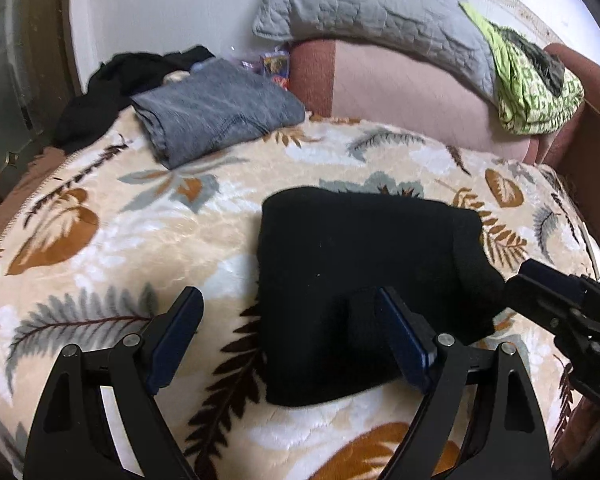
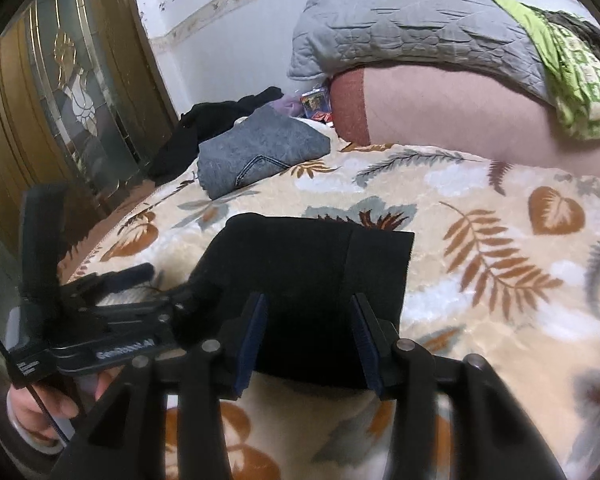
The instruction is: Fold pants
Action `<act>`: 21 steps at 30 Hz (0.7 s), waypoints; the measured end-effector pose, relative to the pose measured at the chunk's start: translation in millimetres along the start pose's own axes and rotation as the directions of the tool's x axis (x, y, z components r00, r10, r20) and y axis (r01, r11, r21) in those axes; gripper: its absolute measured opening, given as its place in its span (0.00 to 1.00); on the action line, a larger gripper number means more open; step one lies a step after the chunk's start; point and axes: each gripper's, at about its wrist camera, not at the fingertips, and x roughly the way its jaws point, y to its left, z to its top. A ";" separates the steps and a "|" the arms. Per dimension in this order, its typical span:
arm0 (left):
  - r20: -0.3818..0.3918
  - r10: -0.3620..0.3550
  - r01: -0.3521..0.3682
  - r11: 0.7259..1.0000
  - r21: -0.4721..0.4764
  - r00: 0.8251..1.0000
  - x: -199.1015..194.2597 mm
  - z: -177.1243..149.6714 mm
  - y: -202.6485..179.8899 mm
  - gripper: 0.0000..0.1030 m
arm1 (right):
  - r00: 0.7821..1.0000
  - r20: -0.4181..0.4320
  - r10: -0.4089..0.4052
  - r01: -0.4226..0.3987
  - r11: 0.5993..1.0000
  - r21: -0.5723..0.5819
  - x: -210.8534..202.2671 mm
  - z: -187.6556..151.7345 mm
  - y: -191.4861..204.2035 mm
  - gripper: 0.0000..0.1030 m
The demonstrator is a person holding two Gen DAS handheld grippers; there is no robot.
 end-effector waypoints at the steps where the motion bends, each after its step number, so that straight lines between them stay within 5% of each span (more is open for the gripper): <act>1: 0.013 0.004 -0.004 1.000 -0.004 1.000 -7.1 -1.0 0.1 0.86 | 1.000 0.005 -0.007 0.007 1.000 -0.004 -3.3 -0.7 1.8 0.44; 21: 0.124 0.077 -0.079 0.997 0.011 0.989 -94.5 -25.8 -0.3 0.86 | 0.993 0.106 -0.057 0.060 0.998 -0.028 -65.1 -14.2 40.0 0.68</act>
